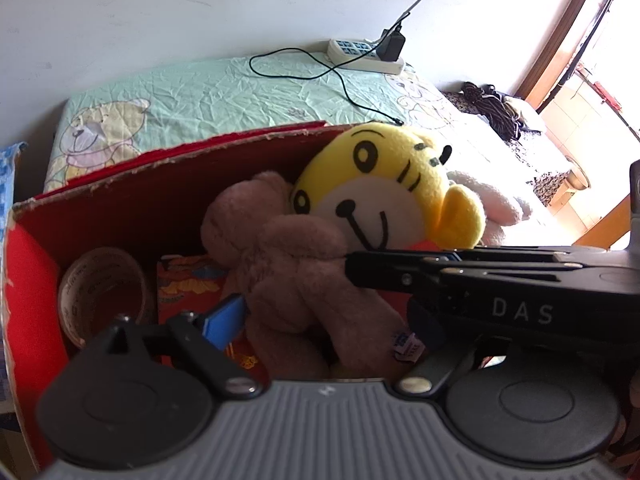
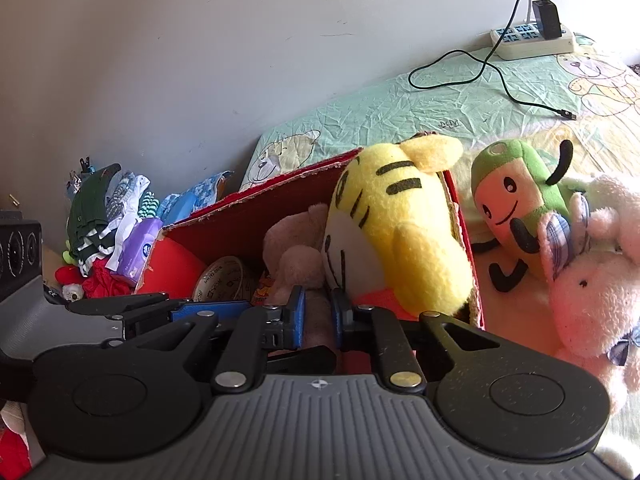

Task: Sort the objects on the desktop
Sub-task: 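Lower the pink teddy bear into the red box beside the tiger, then open the right gripper and lift it away from the teddy bear, then move the right gripper toward the white bunny plush on the bed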

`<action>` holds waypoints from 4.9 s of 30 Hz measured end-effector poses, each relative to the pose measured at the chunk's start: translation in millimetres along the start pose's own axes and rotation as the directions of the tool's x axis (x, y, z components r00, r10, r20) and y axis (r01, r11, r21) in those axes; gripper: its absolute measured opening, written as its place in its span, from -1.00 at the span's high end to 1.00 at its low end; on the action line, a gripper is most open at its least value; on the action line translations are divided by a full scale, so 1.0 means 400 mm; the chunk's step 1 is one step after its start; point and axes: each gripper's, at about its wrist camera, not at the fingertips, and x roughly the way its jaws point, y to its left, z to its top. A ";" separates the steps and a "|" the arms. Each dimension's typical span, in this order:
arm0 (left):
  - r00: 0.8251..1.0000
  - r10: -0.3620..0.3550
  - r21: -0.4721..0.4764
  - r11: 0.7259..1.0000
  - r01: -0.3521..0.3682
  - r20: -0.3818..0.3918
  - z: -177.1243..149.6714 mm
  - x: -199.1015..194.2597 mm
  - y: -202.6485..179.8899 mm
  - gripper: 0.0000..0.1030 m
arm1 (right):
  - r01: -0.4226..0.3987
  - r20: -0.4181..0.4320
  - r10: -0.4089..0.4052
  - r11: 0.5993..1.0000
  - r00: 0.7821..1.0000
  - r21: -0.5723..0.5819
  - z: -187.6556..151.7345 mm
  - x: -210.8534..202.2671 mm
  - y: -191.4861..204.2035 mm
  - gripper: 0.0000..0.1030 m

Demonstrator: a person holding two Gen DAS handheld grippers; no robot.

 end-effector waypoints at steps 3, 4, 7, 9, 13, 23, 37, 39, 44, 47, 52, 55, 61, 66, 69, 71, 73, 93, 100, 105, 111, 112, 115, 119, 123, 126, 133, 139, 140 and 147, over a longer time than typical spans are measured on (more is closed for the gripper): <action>0.999 0.032 -0.002 0.999 -0.032 -0.003 -0.005 0.001 -0.012 -0.73 | 0.002 -0.006 -0.002 1.000 1.000 0.015 -0.007 -0.011 -0.004 0.74; 0.999 0.046 0.000 0.999 -0.046 -0.004 -0.006 0.001 -0.017 -0.73 | 0.004 -0.004 -0.004 1.000 1.000 0.018 -0.009 -0.015 -0.004 0.74; 0.996 0.090 0.010 0.996 -0.090 0.005 -0.011 -0.006 -0.034 -0.74 | 0.009 -0.001 -0.009 1.000 1.000 0.029 -0.015 -0.029 -0.007 0.73; 0.994 0.112 0.007 0.994 -0.112 0.002 -0.017 -0.009 -0.042 -0.75 | 0.012 -0.001 -0.012 0.999 1.000 0.036 -0.021 -0.039 -0.010 0.73; 0.987 0.160 -0.001 0.987 -0.160 -0.003 -0.030 -0.010 -0.059 -0.76 | 0.019 0.014 -0.020 0.999 1.000 0.028 -0.033 -0.060 -0.009 0.73; 0.972 0.234 0.008 0.972 -0.234 -0.018 -0.049 -0.005 -0.108 -0.79 | 0.047 0.095 -0.048 0.999 0.994 0.017 -0.070 -0.111 -0.018 0.62; 0.950 0.313 0.025 0.950 -0.313 -0.002 -0.060 -0.025 -0.157 -0.86 | 0.061 0.158 -0.069 0.997 0.985 0.052 -0.102 -0.155 -0.038 0.56; 0.947 0.320 0.026 0.947 -0.320 0.002 -0.061 -0.031 -0.160 -0.86 | 0.062 0.159 -0.069 0.997 0.985 0.051 -0.104 -0.159 -0.036 0.55; 0.944 0.329 0.016 0.944 -0.329 0.001 -0.063 -0.040 -0.160 -0.86 | 0.068 0.162 -0.075 0.997 0.984 0.047 -0.104 -0.166 -0.028 0.52; 0.939 0.343 0.009 0.939 -0.343 -0.002 -0.064 -0.044 -0.157 -0.87 | 0.077 0.162 -0.081 0.996 0.983 0.036 -0.104 -0.167 -0.021 0.51; 0.933 0.360 -0.018 0.933 -0.360 -0.025 -0.067 -0.048 -0.139 -0.87 | 0.113 0.161 -0.113 0.994 0.980 0.012 -0.105 -0.166 -0.002 0.50; 0.933 0.359 -0.035 0.932 -0.360 -0.028 -0.072 -0.055 -0.131 -0.87 | 0.126 0.168 -0.124 0.992 0.978 -0.003 -0.106 -0.168 0.010 0.49; 0.924 0.380 -0.048 0.923 -0.381 -0.027 -0.078 -0.064 -0.121 -0.87 | 0.167 0.182 -0.156 0.985 0.971 -0.046 -0.108 -0.165 0.035 0.50; 0.913 0.406 -0.080 0.909 -0.408 -0.037 -0.079 -0.070 -0.109 -0.87 | 0.171 0.173 -0.156 0.983 0.972 -0.071 -0.108 -0.156 0.047 0.49; 0.904 0.426 -0.104 0.898 -0.428 -0.038 -0.079 -0.074 -0.101 -0.88 | 0.170 0.169 -0.150 0.979 0.974 -0.109 -0.105 -0.150 0.054 0.48; 0.900 0.433 -0.127 0.892 -0.435 -0.044 -0.080 -0.079 -0.098 -0.88 | 0.158 0.160 -0.137 0.980 0.978 -0.123 -0.100 -0.148 0.053 0.48; 0.896 0.441 -0.136 0.886 -0.443 -0.044 -0.081 -0.082 -0.100 -0.88 | 0.141 0.151 -0.121 0.982 0.981 -0.126 -0.094 -0.148 0.050 0.48; 0.811 0.585 -0.241 0.786 -0.569 -0.006 -0.071 -0.171 -0.216 -0.87 | -0.080 0.062 0.099 0.964 0.993 -0.252 -0.038 -0.199 0.003 0.49; 0.795 0.607 -0.254 0.769 -0.586 0.007 -0.060 -0.182 -0.280 -0.88 | -0.135 0.046 0.152 0.957 0.987 -0.257 -0.017 -0.229 -0.047 0.49; 0.795 0.606 -0.252 0.773 -0.583 0.019 -0.048 -0.174 -0.327 -0.87 | -0.160 0.045 0.177 0.954 0.983 -0.252 -0.005 -0.253 -0.093 0.49; 0.807 0.589 -0.220 0.793 -0.568 0.039 -0.029 -0.145 -0.392 -0.87 | -0.163 0.043 0.177 0.960 0.983 -0.228 0.007 -0.282 -0.166 0.48; 0.810 0.585 -0.213 0.798 -0.564 0.043 -0.026 -0.139 -0.403 -0.87 | -0.160 0.043 0.174 0.962 0.984 -0.222 0.008 -0.286 -0.180 0.48; 0.839 0.542 -0.195 0.830 -0.522 0.059 -0.018 -0.124 -0.438 -0.88 | -0.144 0.046 0.156 0.969 0.987 -0.199 0.011 -0.299 -0.227 0.48; 0.872 0.480 -0.155 0.873 -0.463 0.098 -0.010 -0.099 -0.500 -0.88 | -0.121 0.046 0.130 0.980 0.990 -0.160 0.014 -0.314 -0.290 0.48; 0.897 0.429 -0.114 0.902 -0.417 0.109 0.002 -0.056 -0.552 -0.89 | -0.100 0.051 0.106 0.988 0.993 -0.114 0.020 -0.330 -0.358 0.48; 0.920 0.378 -0.103 0.924 -0.368 0.106 0.011 -0.026 -0.575 -0.89 | -0.072 0.061 0.077 0.994 0.995 -0.084 0.026 -0.341 -0.408 0.48; 0.954 0.286 -0.068 0.957 -0.281 0.094 0.020 0.068 -0.624 -0.89 | -0.011 0.059 0.010 1.000 0.998 0.017 0.036 -0.356 -0.531 0.48; 0.972 0.208 -0.051 0.978 -0.203 0.112 0.058 0.133 -0.629 -0.89 | -0.016 0.029 0.012 0.990 1.000 0.139 0.060 -0.345 -0.624 0.47; 0.973 0.202 -0.048 0.979 -0.197 0.114 0.070 0.147 -0.626 -0.89 | -0.013 0.031 0.009 0.989 0.999 0.149 0.069 -0.345 -0.635 0.46; 0.988 0.114 -0.066 0.992 -0.107 0.101 0.152 0.235 -0.597 -0.89 | -0.038 0.040 0.032 0.984 0.999 0.175 0.172 -0.306 -0.683 0.46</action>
